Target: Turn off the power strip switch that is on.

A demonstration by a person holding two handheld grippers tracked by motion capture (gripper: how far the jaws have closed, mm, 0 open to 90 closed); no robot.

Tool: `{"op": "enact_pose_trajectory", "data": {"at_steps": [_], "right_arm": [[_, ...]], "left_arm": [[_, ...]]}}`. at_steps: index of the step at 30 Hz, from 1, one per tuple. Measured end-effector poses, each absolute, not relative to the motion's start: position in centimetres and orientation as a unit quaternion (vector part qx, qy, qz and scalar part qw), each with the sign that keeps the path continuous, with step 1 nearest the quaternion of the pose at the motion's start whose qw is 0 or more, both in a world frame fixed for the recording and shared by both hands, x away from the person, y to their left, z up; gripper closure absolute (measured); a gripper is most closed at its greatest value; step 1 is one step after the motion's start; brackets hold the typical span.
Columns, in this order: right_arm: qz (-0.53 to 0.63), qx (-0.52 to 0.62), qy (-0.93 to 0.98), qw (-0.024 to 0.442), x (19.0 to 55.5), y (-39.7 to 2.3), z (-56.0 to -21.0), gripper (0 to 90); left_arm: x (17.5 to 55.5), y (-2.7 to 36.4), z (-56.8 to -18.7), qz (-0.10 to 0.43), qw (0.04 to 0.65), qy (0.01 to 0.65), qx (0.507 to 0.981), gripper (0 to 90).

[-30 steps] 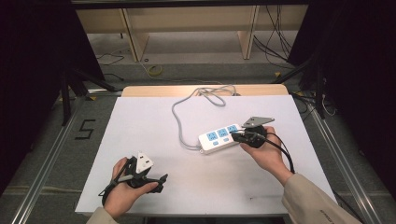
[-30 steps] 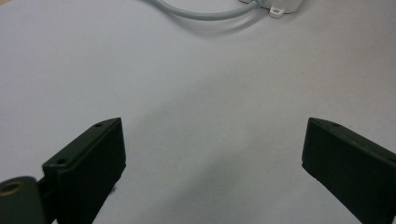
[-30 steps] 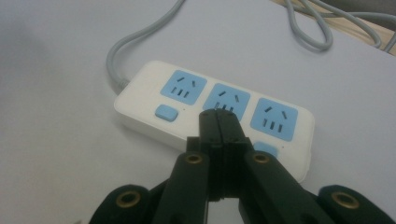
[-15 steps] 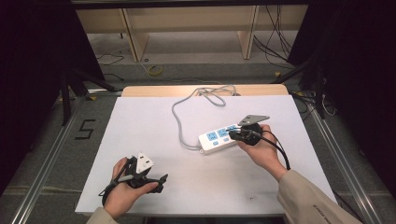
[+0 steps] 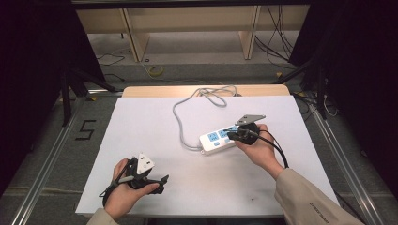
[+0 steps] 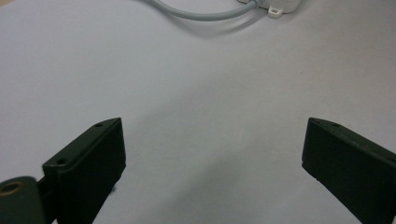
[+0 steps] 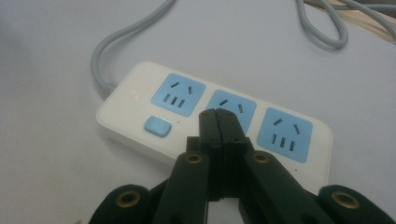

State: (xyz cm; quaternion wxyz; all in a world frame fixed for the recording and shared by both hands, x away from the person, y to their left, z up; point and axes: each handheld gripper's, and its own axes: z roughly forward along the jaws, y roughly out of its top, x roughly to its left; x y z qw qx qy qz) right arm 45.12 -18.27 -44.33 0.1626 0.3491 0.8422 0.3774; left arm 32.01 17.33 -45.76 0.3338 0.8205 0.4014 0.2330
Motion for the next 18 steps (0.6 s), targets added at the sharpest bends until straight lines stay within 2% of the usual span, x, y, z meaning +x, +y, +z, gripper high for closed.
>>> {"op": "enact_pose_trajectory", "data": {"at_steps": [18], "right_arm": [[0.359,0.351,0.852,0.150,46.0,-17.3,-45.5,90.0]], "left_arm": [[32.0,17.3,-45.8,0.234,0.334,0.400,0.821,5.9]]}}
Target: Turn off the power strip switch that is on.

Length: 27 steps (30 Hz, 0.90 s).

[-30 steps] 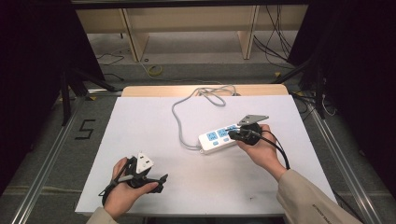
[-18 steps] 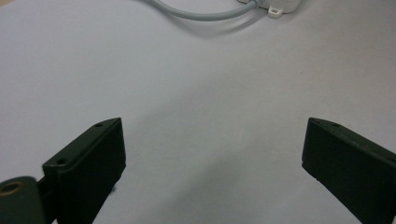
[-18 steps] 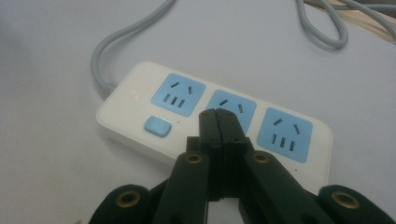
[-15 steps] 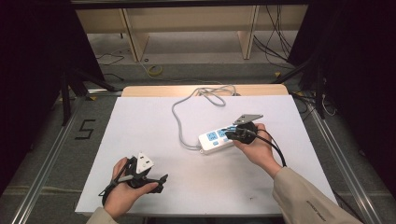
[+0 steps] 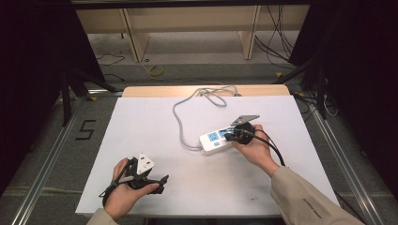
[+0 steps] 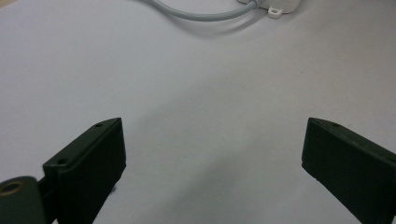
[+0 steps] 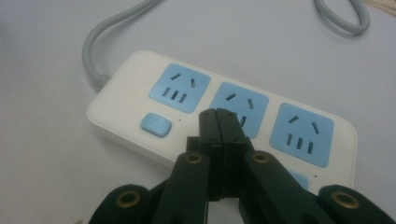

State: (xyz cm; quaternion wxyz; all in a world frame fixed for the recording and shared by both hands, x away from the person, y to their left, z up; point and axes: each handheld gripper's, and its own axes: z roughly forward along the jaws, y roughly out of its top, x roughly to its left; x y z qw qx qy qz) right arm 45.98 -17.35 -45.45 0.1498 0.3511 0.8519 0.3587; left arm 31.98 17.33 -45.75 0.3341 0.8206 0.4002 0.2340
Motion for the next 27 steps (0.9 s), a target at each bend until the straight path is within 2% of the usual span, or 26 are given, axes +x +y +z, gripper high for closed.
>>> {"op": "enact_pose_trajectory", "data": {"at_steps": [27], "right_arm": [[0.324,0.345,0.867,0.156,46.31,-16.31,-45.72,90.0]], "left_arm": [[31.94,17.36,-45.76,0.235,0.335,0.402,0.819,6.3]]}}
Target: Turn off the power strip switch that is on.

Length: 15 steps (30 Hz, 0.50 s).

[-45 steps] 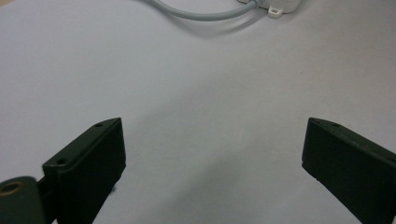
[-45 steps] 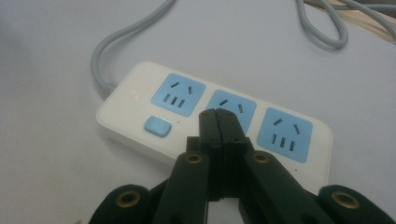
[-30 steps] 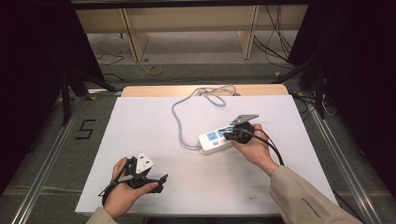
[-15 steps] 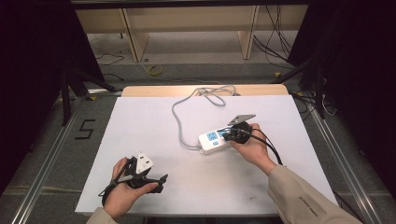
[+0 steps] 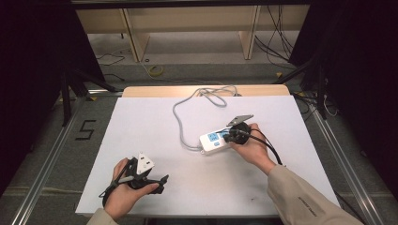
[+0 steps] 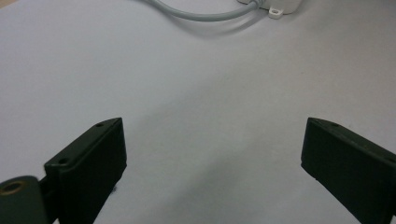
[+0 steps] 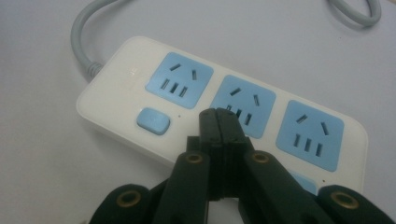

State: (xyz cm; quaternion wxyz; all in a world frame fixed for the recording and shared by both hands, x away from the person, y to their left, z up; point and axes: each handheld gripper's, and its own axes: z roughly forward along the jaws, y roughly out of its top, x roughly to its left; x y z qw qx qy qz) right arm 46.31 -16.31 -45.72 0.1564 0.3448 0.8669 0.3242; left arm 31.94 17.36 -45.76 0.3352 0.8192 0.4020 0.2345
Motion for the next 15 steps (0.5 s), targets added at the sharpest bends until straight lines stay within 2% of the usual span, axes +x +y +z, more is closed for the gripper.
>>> {"op": "enact_pose_trajectory", "data": {"at_steps": [15], "right_arm": [[0.325,0.359,0.864,0.141,46.41,-16.43,-45.66,90.0]], "left_arm": [[31.90,17.38,-45.75,0.235,0.336,0.403,0.819,6.4]]}}
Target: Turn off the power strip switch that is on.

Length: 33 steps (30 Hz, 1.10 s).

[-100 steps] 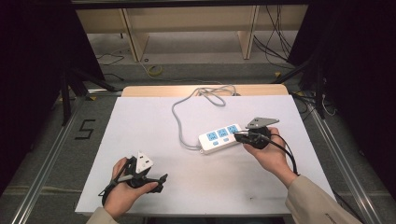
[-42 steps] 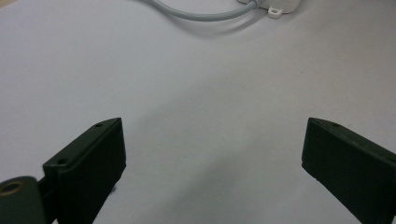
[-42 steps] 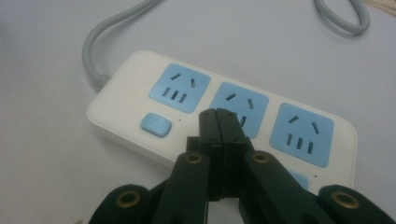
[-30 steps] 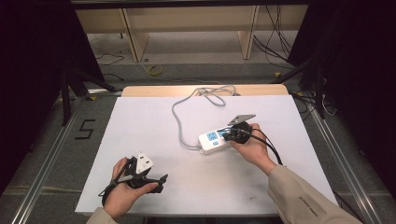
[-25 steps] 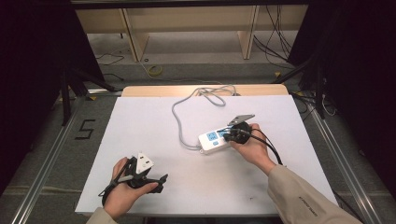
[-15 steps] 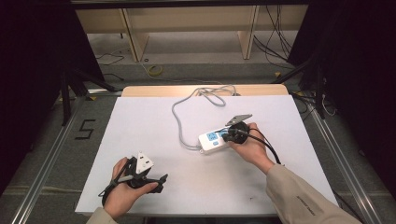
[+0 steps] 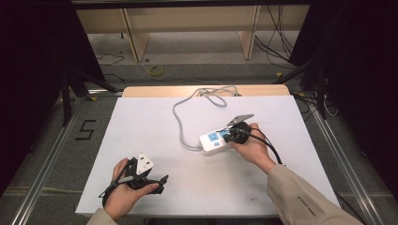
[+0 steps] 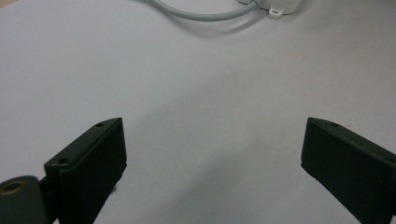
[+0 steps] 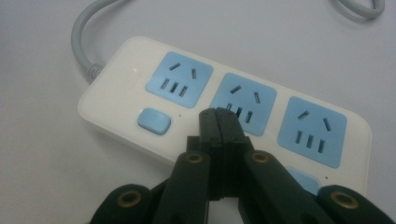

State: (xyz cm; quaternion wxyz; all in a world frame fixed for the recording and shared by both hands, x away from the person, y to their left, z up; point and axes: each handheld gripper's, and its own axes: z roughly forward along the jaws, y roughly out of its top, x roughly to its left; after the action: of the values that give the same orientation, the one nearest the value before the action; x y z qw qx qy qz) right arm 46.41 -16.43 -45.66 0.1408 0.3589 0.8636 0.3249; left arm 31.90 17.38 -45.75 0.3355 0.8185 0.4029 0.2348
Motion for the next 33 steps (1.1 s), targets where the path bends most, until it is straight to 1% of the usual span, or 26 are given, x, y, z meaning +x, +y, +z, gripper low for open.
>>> {"op": "enact_pose_trajectory", "data": {"at_steps": [33], "right_arm": [[0.310,0.369,0.866,0.133,46.68,-16.16,-45.40,90.0]], "left_arm": [[31.89,17.38,-45.77,0.235,0.336,0.404,0.818,6.4]]}}
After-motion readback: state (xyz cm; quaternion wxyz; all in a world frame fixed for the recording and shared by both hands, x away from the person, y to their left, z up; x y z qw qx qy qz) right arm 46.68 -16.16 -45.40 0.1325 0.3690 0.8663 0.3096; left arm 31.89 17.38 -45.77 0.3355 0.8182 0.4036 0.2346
